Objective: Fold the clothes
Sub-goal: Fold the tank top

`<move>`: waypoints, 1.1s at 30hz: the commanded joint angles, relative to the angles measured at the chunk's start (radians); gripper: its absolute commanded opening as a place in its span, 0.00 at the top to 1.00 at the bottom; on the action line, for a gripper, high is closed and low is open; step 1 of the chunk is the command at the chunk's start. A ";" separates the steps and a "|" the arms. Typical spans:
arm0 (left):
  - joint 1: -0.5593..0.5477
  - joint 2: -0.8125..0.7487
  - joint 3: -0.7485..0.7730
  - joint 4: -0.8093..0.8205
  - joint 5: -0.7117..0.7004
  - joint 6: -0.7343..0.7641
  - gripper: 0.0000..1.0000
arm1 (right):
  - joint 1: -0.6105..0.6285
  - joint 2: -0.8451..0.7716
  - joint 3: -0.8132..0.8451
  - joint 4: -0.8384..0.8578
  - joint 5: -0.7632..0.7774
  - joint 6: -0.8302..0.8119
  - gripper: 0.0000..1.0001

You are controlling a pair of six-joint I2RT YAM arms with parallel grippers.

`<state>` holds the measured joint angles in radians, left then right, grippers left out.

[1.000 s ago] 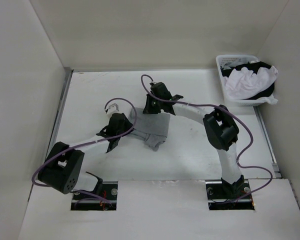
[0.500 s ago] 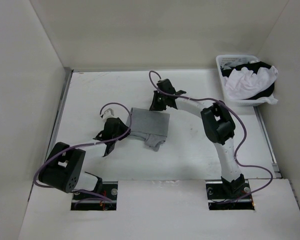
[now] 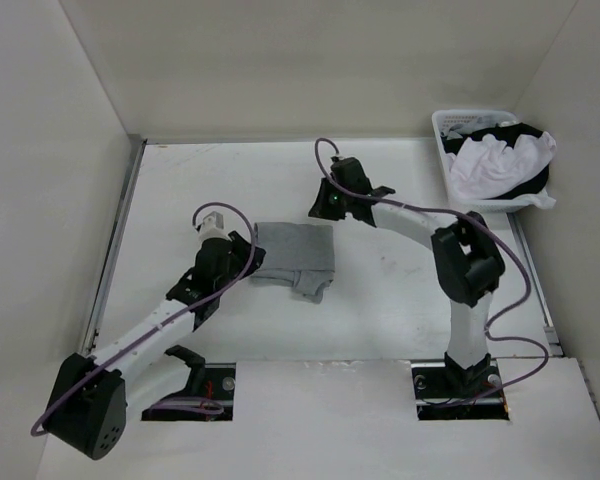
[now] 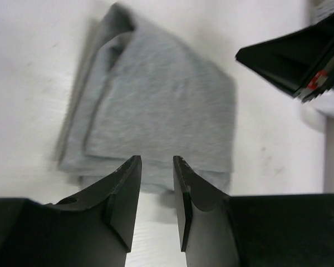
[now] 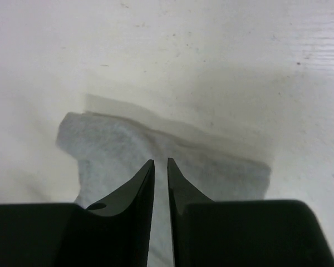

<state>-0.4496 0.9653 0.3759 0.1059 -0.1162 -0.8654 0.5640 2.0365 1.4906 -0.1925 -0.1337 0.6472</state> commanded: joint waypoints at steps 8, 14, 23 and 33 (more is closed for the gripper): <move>0.019 0.427 0.279 0.265 0.058 -0.007 0.80 | 0.069 -0.286 -0.418 0.244 0.016 0.037 0.92; 0.122 0.674 0.348 0.414 0.130 -0.037 0.81 | 0.099 -0.279 -0.565 0.329 0.016 0.092 0.93; 0.245 0.834 0.354 0.491 0.150 -0.141 0.81 | 0.110 -0.305 -0.698 0.410 0.031 0.137 0.91; 0.184 0.414 0.137 0.511 0.141 -0.090 0.57 | 0.106 -0.476 -0.653 0.396 0.032 0.100 0.55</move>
<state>-0.2394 1.5284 0.5613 0.5575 0.0345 -0.9813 0.6628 1.6642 0.8169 0.1822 -0.1177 0.7742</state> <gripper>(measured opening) 0.424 0.426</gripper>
